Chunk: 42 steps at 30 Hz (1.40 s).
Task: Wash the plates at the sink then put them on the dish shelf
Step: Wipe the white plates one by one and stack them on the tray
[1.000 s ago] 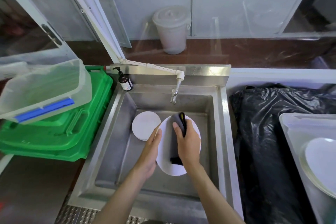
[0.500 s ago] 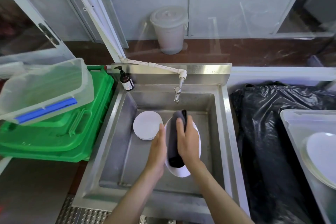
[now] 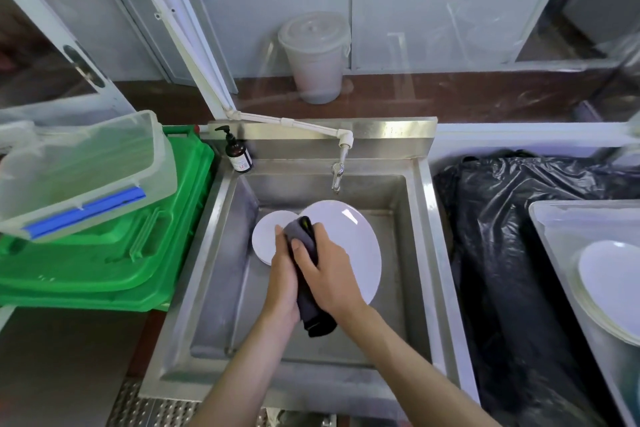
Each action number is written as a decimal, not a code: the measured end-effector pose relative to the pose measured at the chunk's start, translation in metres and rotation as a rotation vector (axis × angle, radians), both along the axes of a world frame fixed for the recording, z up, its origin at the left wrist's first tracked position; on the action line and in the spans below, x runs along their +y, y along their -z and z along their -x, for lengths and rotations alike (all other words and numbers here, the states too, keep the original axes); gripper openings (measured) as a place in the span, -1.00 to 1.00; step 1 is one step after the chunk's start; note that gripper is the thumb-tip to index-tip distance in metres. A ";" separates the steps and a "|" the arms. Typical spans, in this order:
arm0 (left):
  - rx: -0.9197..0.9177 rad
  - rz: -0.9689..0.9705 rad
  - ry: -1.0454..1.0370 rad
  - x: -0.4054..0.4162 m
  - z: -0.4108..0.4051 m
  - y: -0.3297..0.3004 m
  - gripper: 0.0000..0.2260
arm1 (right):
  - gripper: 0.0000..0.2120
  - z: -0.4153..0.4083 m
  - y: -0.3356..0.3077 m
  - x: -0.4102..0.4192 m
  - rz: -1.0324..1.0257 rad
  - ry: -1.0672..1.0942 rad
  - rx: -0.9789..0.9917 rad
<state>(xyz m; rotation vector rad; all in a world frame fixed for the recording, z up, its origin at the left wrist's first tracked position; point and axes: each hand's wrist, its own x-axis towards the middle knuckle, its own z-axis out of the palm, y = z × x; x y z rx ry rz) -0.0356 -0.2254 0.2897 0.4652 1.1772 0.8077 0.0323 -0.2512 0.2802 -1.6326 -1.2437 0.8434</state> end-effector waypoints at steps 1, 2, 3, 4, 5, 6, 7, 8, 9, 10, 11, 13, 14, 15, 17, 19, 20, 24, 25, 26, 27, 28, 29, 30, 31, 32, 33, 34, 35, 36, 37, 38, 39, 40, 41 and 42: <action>0.005 -0.015 -0.003 0.000 -0.001 -0.001 -0.53 | -0.75 -0.004 -0.001 0.006 0.004 0.005 -0.024; 0.017 -0.027 0.003 0.000 -0.002 -0.003 -0.56 | -0.75 -0.008 -0.004 0.012 0.015 0.036 -0.037; 0.044 -0.044 0.013 0.000 -0.003 -0.005 -0.57 | -0.75 -0.011 -0.007 0.017 0.020 0.098 -0.019; 0.088 -0.070 0.029 0.002 -0.003 -0.005 -0.58 | -0.77 -0.013 -0.009 0.021 0.025 0.167 0.028; 0.116 -0.094 0.037 0.002 -0.004 -0.004 -0.58 | -0.78 -0.013 -0.009 0.023 0.033 0.215 0.073; 0.138 -0.108 0.018 0.003 -0.003 -0.002 -0.56 | -0.78 -0.011 -0.009 0.022 0.044 0.226 0.088; 0.159 -0.118 -0.009 0.004 -0.003 -0.001 -0.55 | -0.78 -0.010 -0.008 0.019 0.046 0.193 0.068; 0.171 -0.124 -0.047 0.006 -0.002 -0.003 -0.54 | -0.78 -0.008 -0.007 0.013 0.039 0.126 0.037; 0.177 -0.113 -0.086 0.009 -0.001 -0.005 -0.54 | -0.78 -0.008 -0.005 0.005 0.029 0.040 0.002; 0.178 -0.104 -0.118 0.013 0.002 -0.006 -0.55 | -0.77 -0.009 -0.001 -0.003 0.030 -0.049 -0.046; 0.187 -0.107 -0.140 0.017 0.005 -0.008 -0.56 | -0.75 -0.012 0.006 -0.013 0.035 -0.127 -0.123; 0.234 -0.148 -0.147 0.024 0.011 -0.013 -0.59 | -0.74 -0.025 0.023 -0.027 0.053 -0.186 -0.304; 0.253 -0.160 -0.140 0.024 0.013 -0.015 -0.60 | -0.76 -0.034 0.032 -0.030 0.072 -0.153 -0.364; 0.263 -0.167 -0.124 0.023 0.014 -0.017 -0.60 | -0.79 -0.044 0.039 -0.030 0.104 -0.083 -0.373; 0.280 -0.165 -0.089 0.017 0.013 -0.017 -0.61 | -0.80 -0.061 0.046 -0.025 0.179 0.079 -0.299; 0.288 -0.175 -0.068 0.014 0.010 -0.017 -0.62 | -0.80 -0.065 0.048 -0.022 0.197 0.155 -0.275; 0.290 -0.176 -0.071 0.015 0.009 -0.017 -0.62 | -0.79 -0.060 0.046 -0.023 0.185 0.138 -0.279; 0.307 -0.180 -0.091 0.022 0.008 -0.016 -0.46 | -0.80 -0.029 0.033 -0.042 0.070 -0.072 -0.267; 0.309 -0.178 -0.091 0.022 0.007 -0.014 -0.41 | -0.80 -0.027 0.032 -0.045 0.050 -0.106 -0.278; 0.306 -0.179 -0.085 0.021 0.007 -0.013 -0.41 | -0.79 -0.029 0.034 -0.045 0.040 -0.115 -0.286; 0.305 -0.179 -0.076 0.019 0.006 -0.012 -0.47 | -0.78 -0.034 0.035 -0.044 0.046 -0.100 -0.284; 0.307 -0.181 -0.071 0.017 0.006 -0.013 -0.54 | -0.78 -0.042 0.038 -0.042 0.063 -0.069 -0.279; 0.310 -0.178 -0.063 0.016 0.005 -0.013 -0.60 | -0.79 -0.052 0.042 -0.039 0.084 -0.026 -0.279; 0.318 -0.176 -0.049 0.014 0.005 -0.012 -0.65 | -0.80 -0.064 0.044 -0.035 0.097 0.024 -0.290; 0.325 -0.176 -0.030 0.011 0.004 -0.011 -0.69 | -0.80 -0.076 0.046 -0.029 0.113 0.068 -0.318; 0.330 -0.172 -0.009 0.008 0.002 -0.010 -0.71 | -0.79 -0.086 0.046 -0.021 0.120 0.101 -0.358; 0.325 -0.164 0.014 0.004 0.000 -0.010 -0.72 | -0.78 -0.093 0.044 -0.013 0.121 0.126 -0.397; 0.316 -0.152 0.032 0.000 -0.003 -0.011 -0.73 | -0.78 -0.096 0.039 -0.005 0.107 0.149 -0.415; 0.313 -0.142 0.050 -0.003 -0.007 -0.011 -0.73 | -0.78 -0.095 0.034 0.003 0.085 0.165 -0.414; 0.311 -0.139 0.068 -0.006 -0.011 -0.013 -0.72 | -0.78 -0.091 0.027 0.009 0.055 0.164 -0.404; 0.311 -0.140 0.082 -0.007 -0.014 -0.012 -0.72 | -0.77 -0.085 0.020 0.013 0.029 0.142 -0.395; 0.322 -0.143 0.090 -0.007 -0.016 -0.012 -0.72 | -0.76 -0.076 0.013 0.016 -0.004 0.101 -0.386; 0.335 -0.144 0.096 -0.006 -0.017 -0.013 -0.71 | -0.76 -0.067 0.008 0.015 -0.034 0.051 -0.378; 0.350 -0.140 0.096 -0.006 -0.016 -0.013 -0.69 | -0.77 -0.059 0.004 0.013 -0.067 0.000 -0.369; 0.355 -0.130 0.095 -0.005 -0.015 -0.013 -0.66 | -0.77 -0.055 0.002 0.011 -0.089 -0.035 -0.362; 0.359 -0.129 0.099 -0.004 -0.013 -0.013 -0.63 | -0.77 -0.056 0.004 0.009 -0.102 -0.052 -0.353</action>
